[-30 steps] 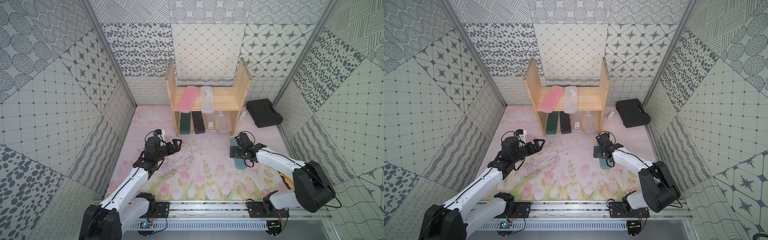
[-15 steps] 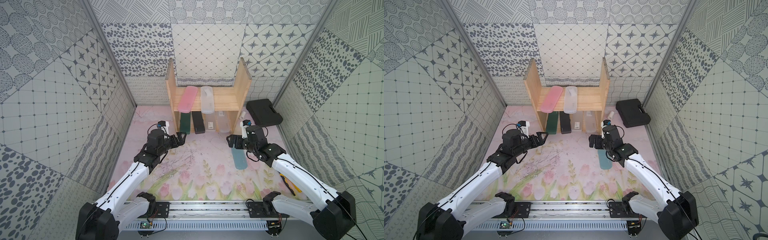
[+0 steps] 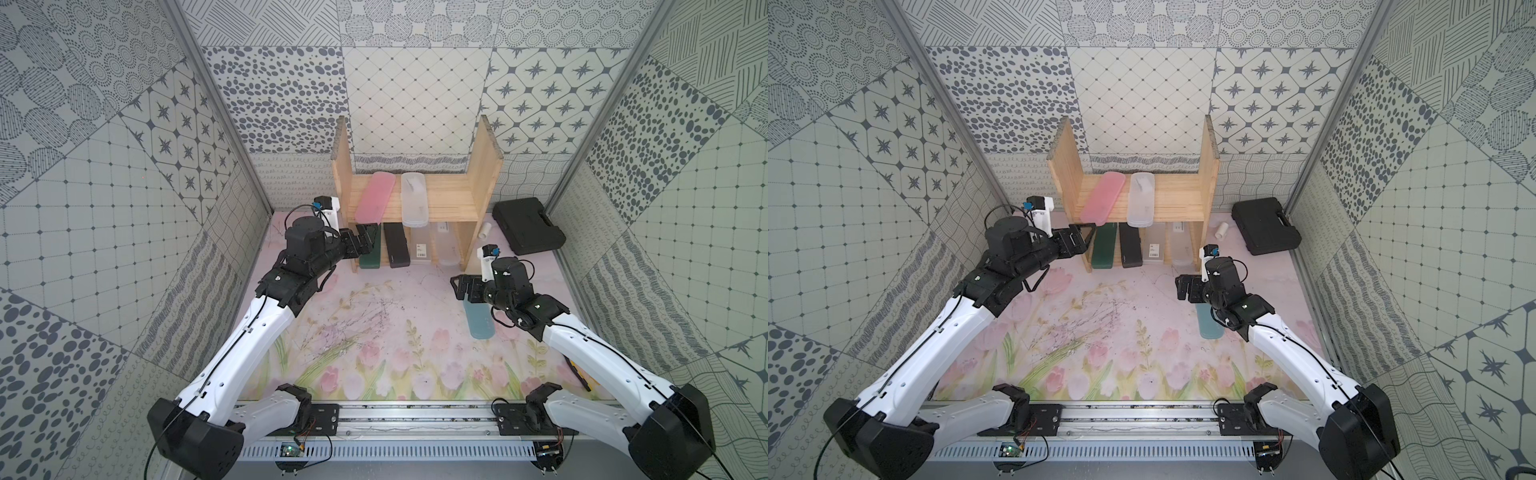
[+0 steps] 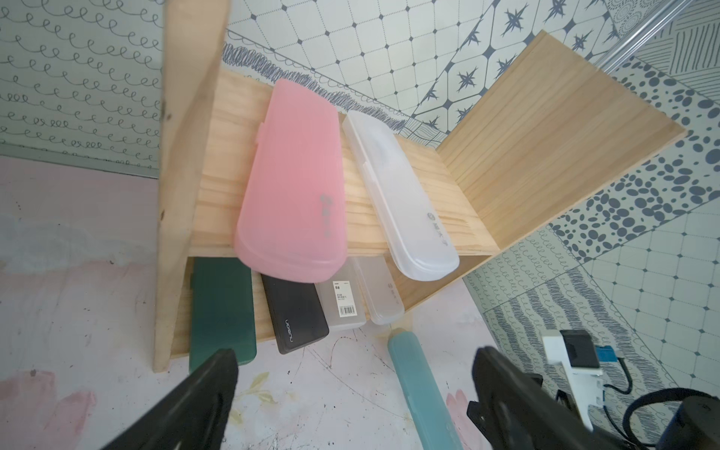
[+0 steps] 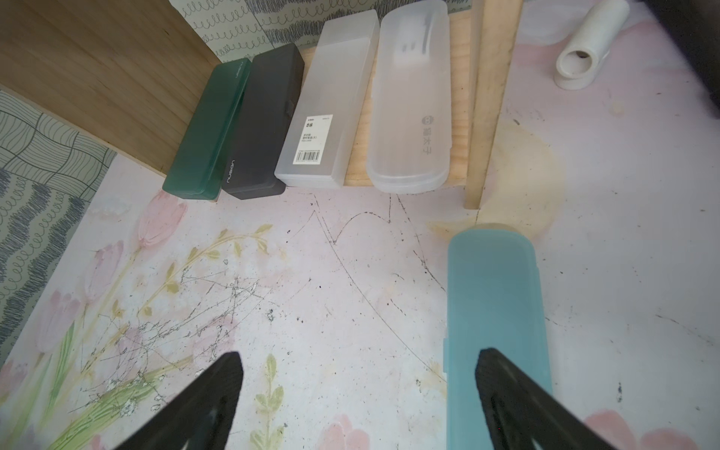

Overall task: Remove the pencil cases from the shelf
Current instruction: Pick up the pencil case from the shelf.

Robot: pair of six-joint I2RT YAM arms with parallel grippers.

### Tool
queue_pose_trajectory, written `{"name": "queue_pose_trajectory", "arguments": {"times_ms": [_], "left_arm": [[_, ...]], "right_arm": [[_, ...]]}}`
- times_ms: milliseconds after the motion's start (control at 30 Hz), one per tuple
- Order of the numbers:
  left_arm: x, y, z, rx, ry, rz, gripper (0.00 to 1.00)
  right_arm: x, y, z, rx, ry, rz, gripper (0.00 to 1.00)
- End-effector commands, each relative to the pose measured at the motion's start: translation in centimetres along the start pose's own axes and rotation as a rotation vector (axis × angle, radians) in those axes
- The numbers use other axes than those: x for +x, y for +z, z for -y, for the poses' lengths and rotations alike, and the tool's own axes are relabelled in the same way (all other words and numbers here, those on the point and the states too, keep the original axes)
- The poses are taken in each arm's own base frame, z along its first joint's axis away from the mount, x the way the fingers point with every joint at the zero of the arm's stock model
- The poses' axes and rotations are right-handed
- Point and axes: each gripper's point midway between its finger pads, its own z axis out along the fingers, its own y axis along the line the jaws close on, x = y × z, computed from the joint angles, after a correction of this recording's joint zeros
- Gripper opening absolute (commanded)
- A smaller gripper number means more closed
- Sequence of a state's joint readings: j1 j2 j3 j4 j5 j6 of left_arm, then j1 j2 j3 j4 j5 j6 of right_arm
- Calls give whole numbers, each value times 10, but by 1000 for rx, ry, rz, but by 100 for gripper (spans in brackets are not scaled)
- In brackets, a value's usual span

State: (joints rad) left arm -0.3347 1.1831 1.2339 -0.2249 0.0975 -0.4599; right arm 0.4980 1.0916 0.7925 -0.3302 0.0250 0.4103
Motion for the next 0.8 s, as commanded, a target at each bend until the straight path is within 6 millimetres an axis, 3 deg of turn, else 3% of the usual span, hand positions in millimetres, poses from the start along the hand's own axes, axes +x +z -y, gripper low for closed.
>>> {"name": "queue_pose_trajectory", "arguments": {"times_ms": [0, 433, 767], "left_arm": [[-13, 12, -4, -88, 118, -32, 99], [-10, 58, -35, -242, 237, -115, 99], [0, 76, -38, -272, 287, -131, 95]], "right_arm": [[-11, -3, -8, -37, -25, 55, 98], [-9, 1, -9, -46, -56, 57, 98], [-7, 5, -8, -47, -55, 44, 98]]}}
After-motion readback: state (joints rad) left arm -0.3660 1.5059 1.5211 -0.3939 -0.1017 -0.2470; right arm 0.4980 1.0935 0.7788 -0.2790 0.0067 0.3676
